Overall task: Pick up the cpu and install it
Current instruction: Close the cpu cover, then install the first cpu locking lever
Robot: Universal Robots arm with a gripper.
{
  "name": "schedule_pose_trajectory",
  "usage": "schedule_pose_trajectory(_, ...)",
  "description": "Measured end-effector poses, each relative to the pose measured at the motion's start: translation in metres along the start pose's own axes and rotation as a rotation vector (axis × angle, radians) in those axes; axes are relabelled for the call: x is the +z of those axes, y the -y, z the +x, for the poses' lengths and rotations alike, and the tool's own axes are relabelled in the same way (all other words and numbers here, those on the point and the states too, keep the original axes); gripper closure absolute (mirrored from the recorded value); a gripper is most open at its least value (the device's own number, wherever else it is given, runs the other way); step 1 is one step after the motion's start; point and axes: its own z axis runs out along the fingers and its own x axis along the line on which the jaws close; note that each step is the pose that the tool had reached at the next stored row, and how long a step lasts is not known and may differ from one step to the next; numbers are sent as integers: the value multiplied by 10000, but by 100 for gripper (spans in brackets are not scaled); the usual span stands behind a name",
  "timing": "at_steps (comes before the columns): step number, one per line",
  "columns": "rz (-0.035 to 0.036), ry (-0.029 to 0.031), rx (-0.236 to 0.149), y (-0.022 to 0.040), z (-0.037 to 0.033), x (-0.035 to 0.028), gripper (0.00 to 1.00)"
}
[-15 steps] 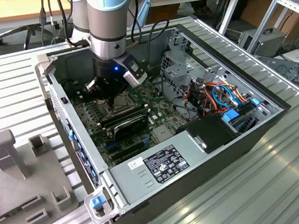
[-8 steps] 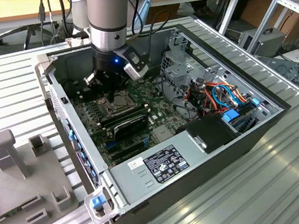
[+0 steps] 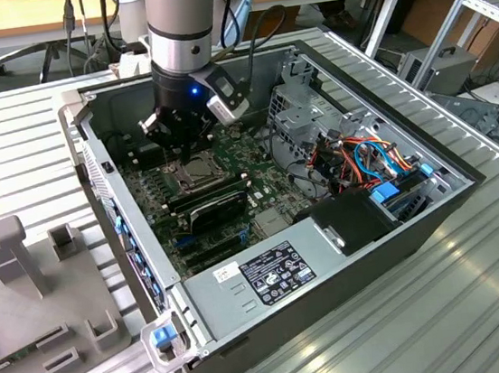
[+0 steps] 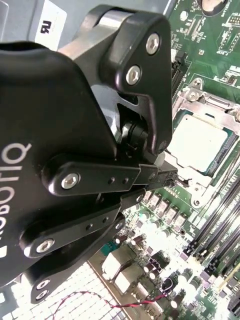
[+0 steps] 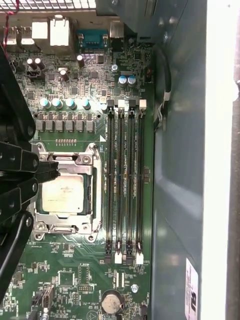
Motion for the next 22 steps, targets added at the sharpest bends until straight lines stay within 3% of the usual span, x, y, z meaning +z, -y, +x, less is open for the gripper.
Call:
schedule_pose_trajectory(5, 4, -4, -1, 0, -18, -4, 89)
schedule_pose_trajectory(11, 3, -3, 0, 3, -218, -2, 89)
schedule_pose_trajectory(22, 2, -2, 0, 3, -234, -1, 89)
